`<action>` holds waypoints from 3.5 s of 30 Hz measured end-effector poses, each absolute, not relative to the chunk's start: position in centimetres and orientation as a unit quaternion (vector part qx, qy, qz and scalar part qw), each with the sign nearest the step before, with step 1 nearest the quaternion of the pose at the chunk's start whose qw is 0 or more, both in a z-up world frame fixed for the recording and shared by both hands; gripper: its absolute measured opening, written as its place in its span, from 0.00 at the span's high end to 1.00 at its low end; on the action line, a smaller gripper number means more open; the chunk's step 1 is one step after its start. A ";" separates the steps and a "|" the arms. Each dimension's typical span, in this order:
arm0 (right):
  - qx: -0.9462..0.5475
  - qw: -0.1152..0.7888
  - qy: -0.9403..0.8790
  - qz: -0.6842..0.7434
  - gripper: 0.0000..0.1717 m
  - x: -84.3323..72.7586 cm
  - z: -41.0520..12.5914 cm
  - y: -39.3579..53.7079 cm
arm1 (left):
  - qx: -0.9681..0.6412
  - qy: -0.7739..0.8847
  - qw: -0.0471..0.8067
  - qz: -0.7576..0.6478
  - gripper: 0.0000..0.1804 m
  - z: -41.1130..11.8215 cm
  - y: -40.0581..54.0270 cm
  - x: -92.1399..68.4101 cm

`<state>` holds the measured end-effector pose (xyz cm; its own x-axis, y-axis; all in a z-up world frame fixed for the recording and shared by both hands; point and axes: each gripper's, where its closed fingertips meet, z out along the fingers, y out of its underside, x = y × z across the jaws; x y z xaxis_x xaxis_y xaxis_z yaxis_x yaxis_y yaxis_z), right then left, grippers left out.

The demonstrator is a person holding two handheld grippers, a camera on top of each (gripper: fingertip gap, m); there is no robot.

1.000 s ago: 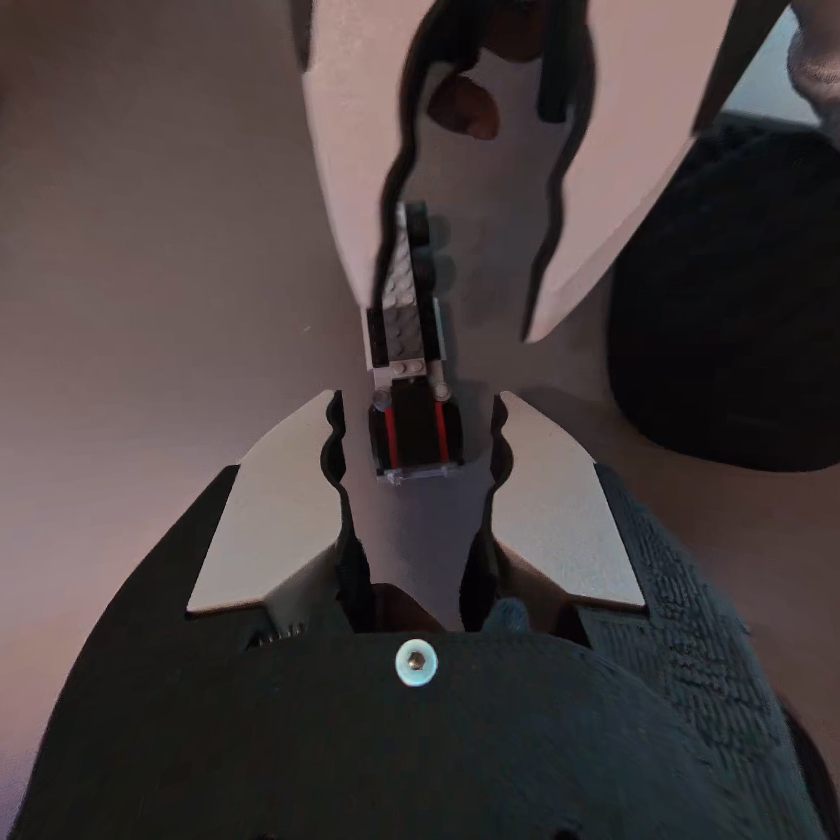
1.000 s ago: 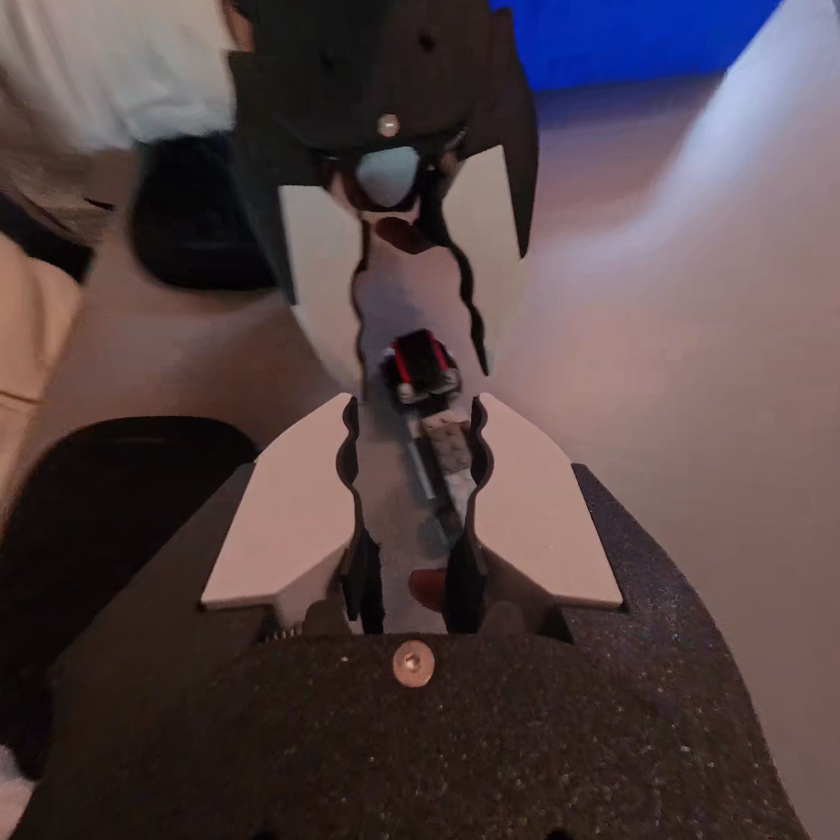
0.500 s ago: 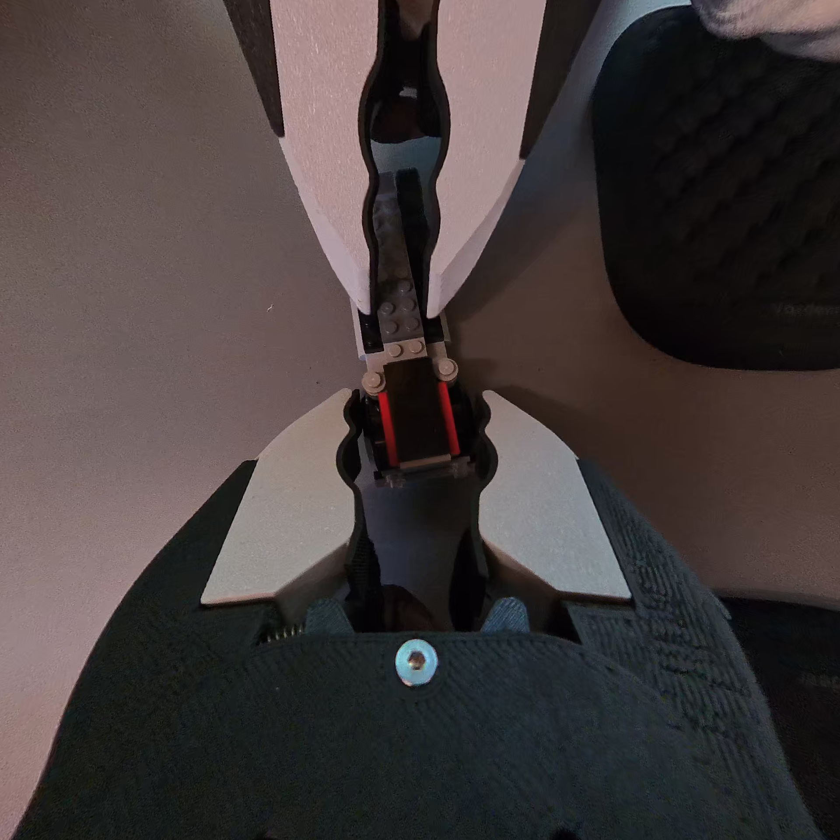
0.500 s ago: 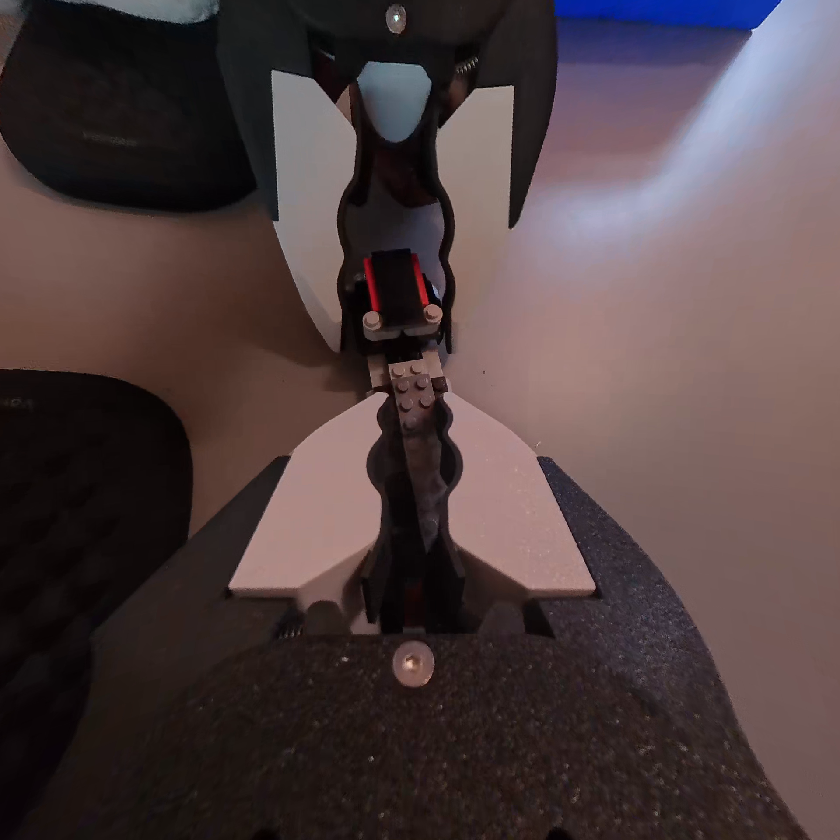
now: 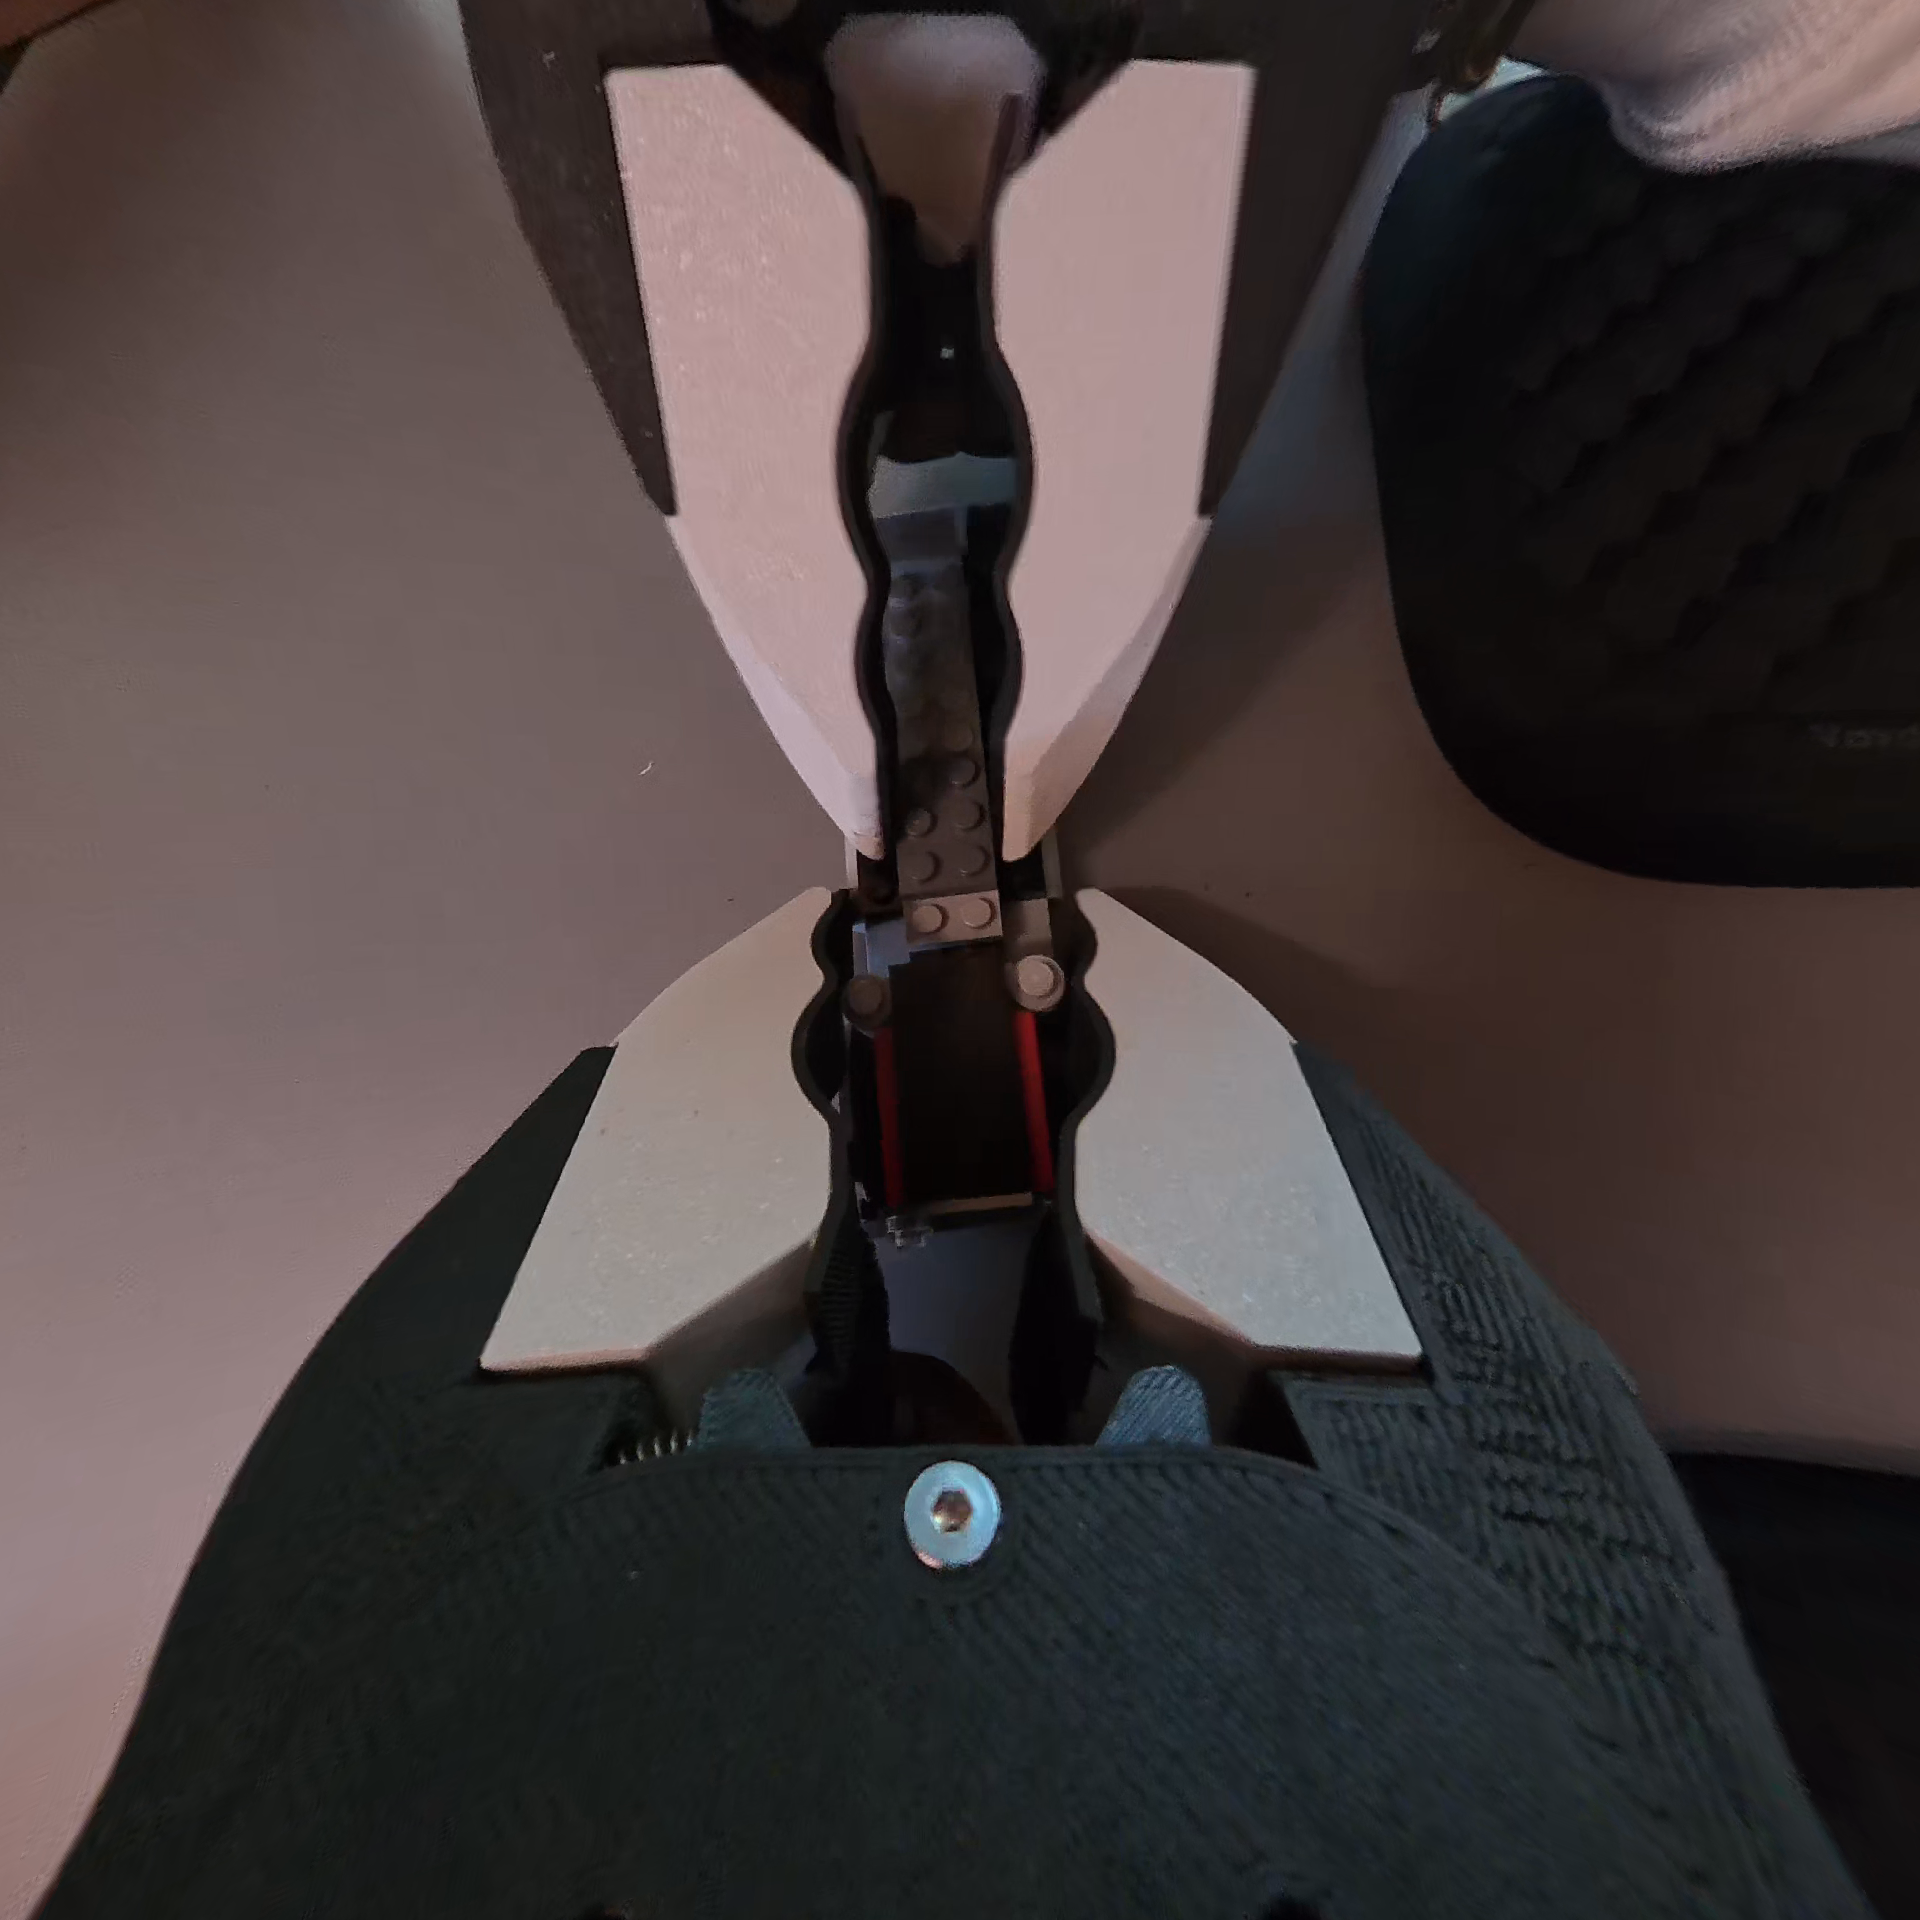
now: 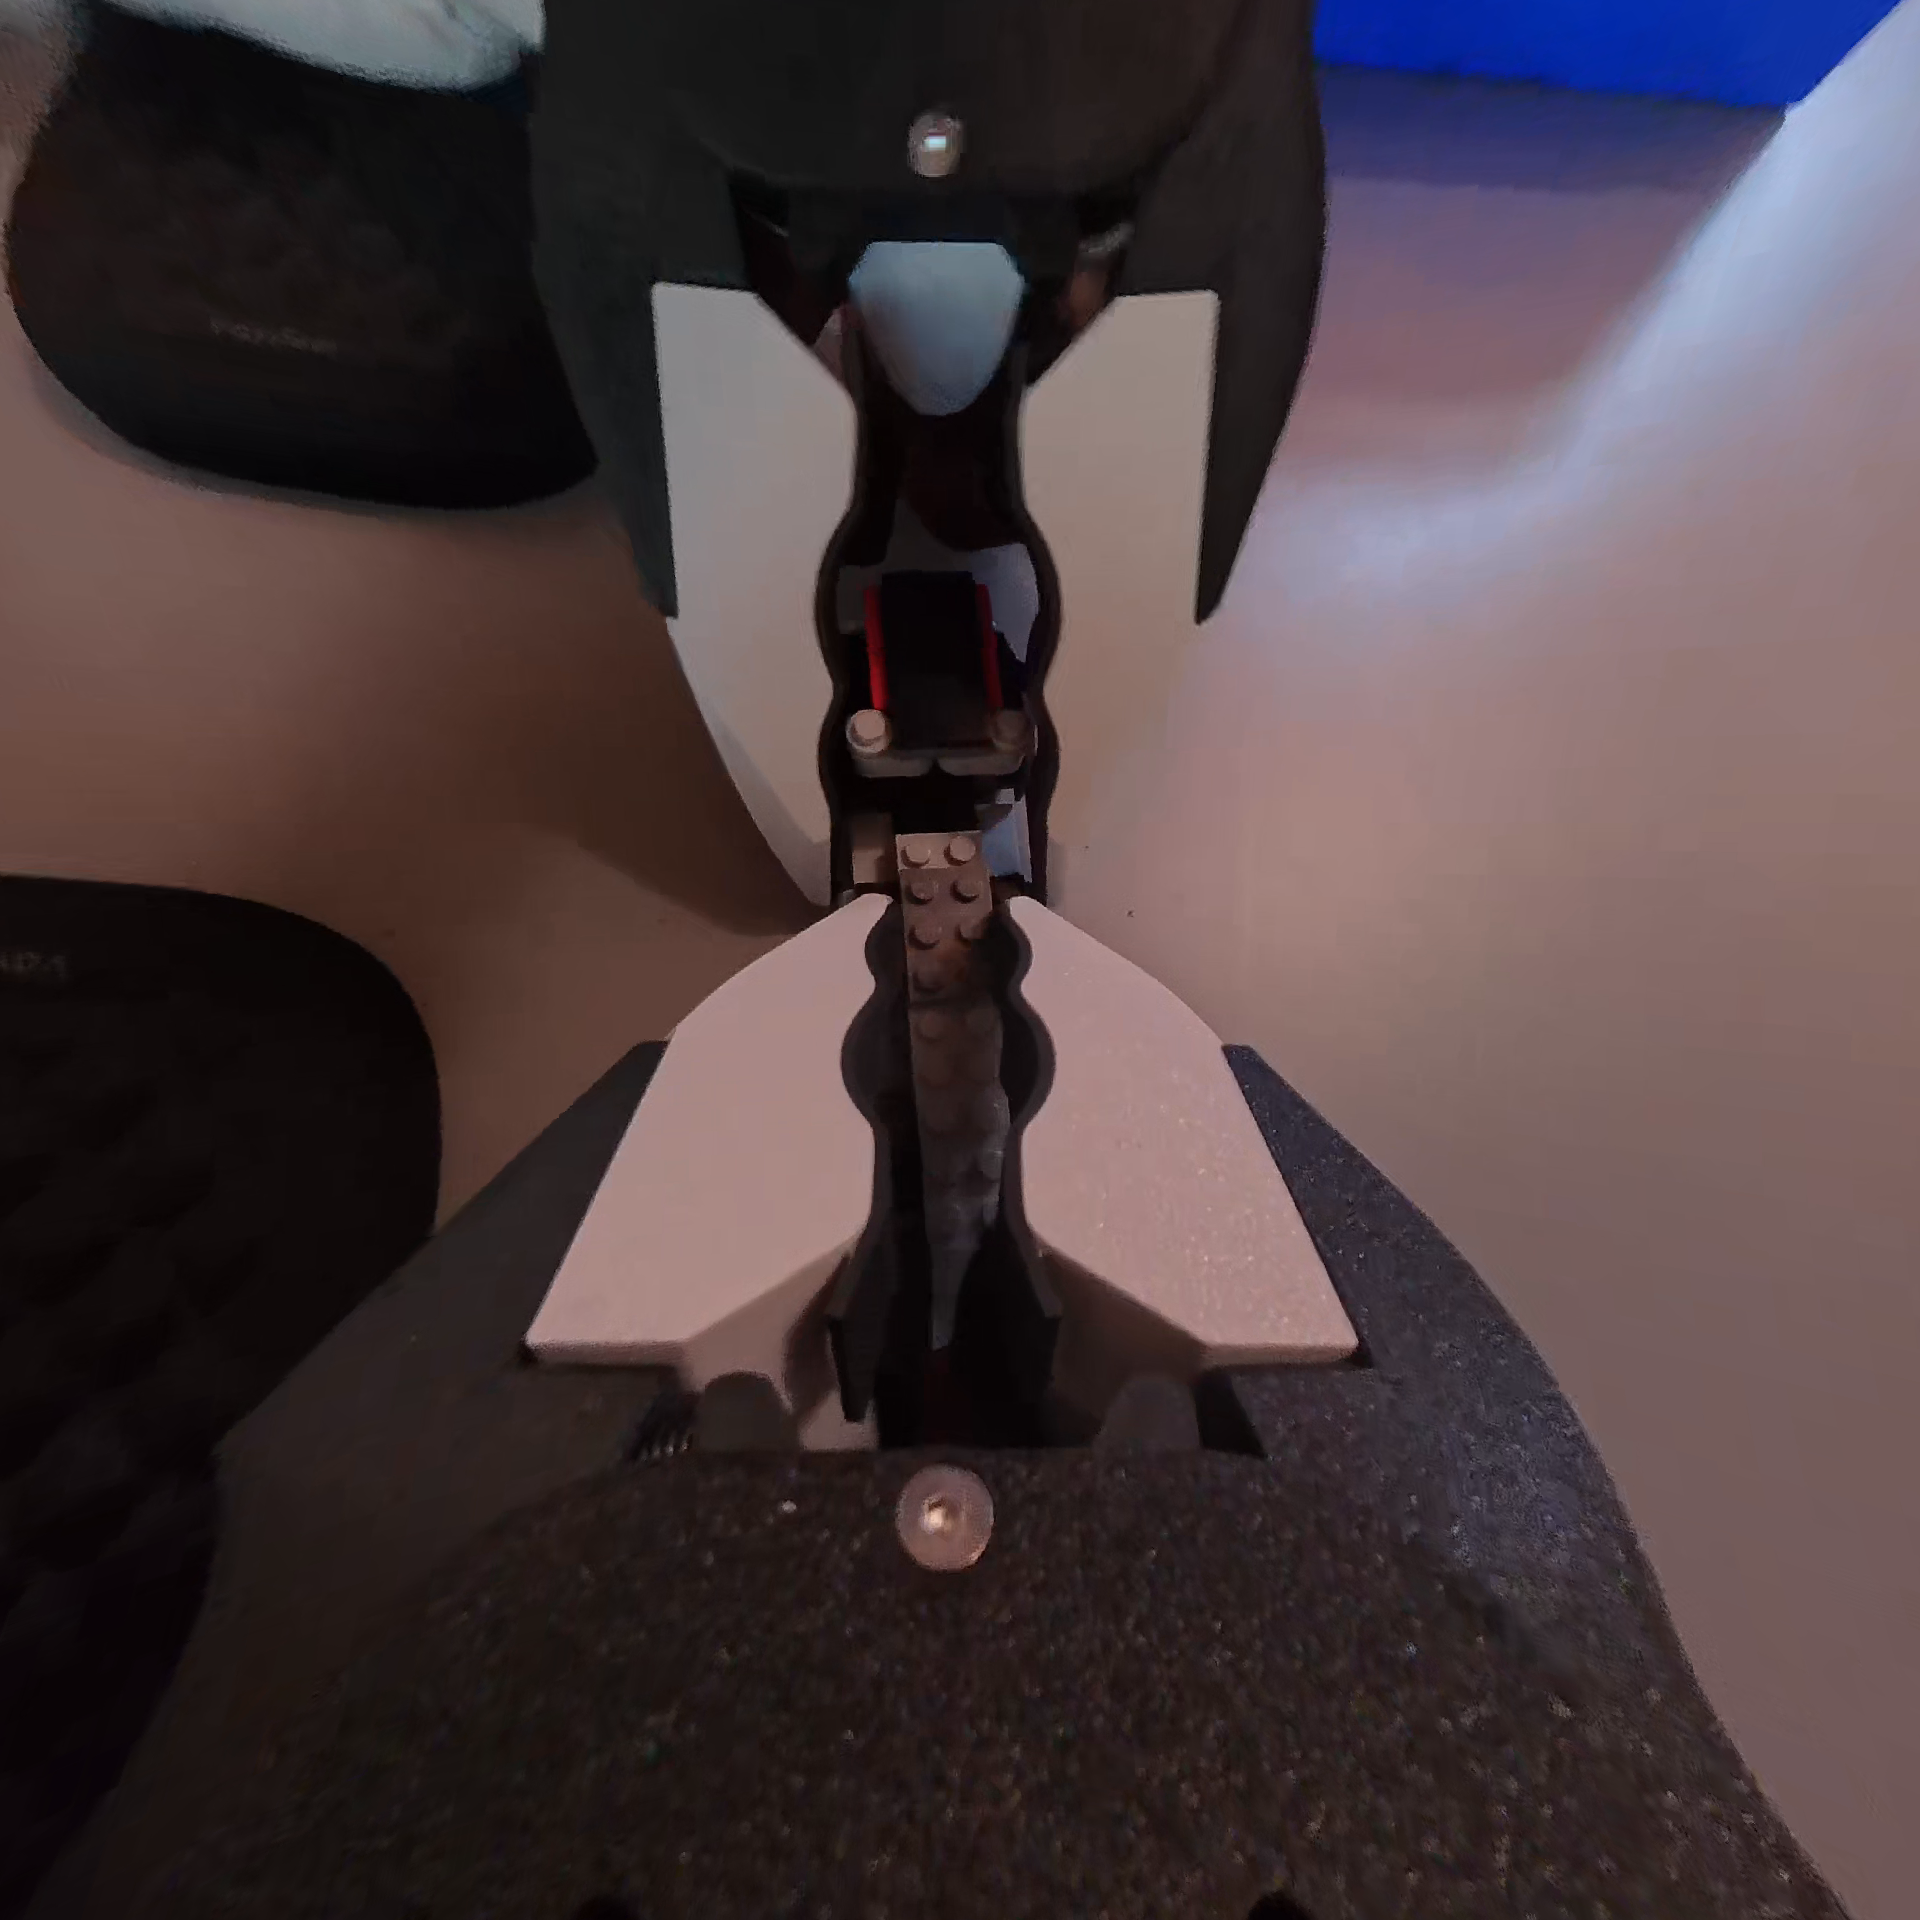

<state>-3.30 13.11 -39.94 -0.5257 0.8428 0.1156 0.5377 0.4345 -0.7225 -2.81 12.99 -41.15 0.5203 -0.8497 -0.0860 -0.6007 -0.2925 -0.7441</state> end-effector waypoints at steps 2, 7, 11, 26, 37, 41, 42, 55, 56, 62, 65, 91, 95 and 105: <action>-0.392 0.269 -0.840 0.262 0.91 -3.4 -39.9 13.1 | -0.790 0.456 0.375 -0.166 0.79 -41.2 13.0 -2.9; -0.331 0.324 -0.867 0.186 0.97 -3.4 -39.7 12.6 | -0.797 0.443 0.369 -0.181 0.79 -41.2 13.0 -3.0; -0.394 0.287 -0.824 0.287 0.95 -3.4 -39.5 12.5 | -0.794 0.451 0.371 -0.172 0.79 -41.2 13.0 -2.9; -0.403 0.254 -0.828 0.297 0.91 -3.8 -39.9 12.5 | -0.786 0.461 0.376 -0.169 0.79 -41.2 12.9 -2.9; -0.424 0.313 -0.792 0.309 0.98 -3.6 -39.3 12.2 | -0.789 0.454 0.378 -0.169 0.79 -41.2 13.0 -2.8; -0.442 0.295 -0.788 0.310 0.90 -2.6 -39.6 13.1 | -0.785 0.462 0.378 -0.169 0.79 -41.2 12.9 -2.8; -0.444 0.289 -0.789 0.311 0.89 -2.6 -39.7 13.1 | -0.783 0.464 0.378 -0.168 0.79 -41.2 12.9 -2.8; -0.418 0.145 -0.873 0.207 0.91 -3.0 -40.2 12.8 | -0.778 0.471 0.381 -0.167 0.79 -41.3 12.8 -2.7; -0.411 0.160 -0.875 0.198 0.91 -3.0 -40.2 12.8 | -0.777 0.471 0.382 -0.166 0.79 -41.3 12.8 -2.7; -0.425 0.316 -0.830 0.176 0.94 -3.0 -39.7 12.8 | -0.785 0.460 0.379 -0.172 0.79 -41.3 12.9 -2.6; -0.433 0.373 -0.806 0.152 0.97 -2.8 -39.7 12.7 | -0.786 0.457 0.379 -0.172 0.79 -41.3 13.0 -2.6; -0.393 0.179 -0.858 0.278 0.91 -3.5 -39.9 12.3 | -0.794 0.447 0.358 -0.204 0.78 -41.5 12.6 -2.9; -0.424 0.235 -0.798 0.358 0.92 -3.3 -39.7 12.3 | -0.791 0.452 0.360 -0.201 0.78 -41.5 12.6 -2.7; -0.465 0.339 -0.742 0.345 0.98 -3.2 -39.3 12.2 | -0.796 0.445 0.363 -0.191 0.78 -41.6 12.8 -2.8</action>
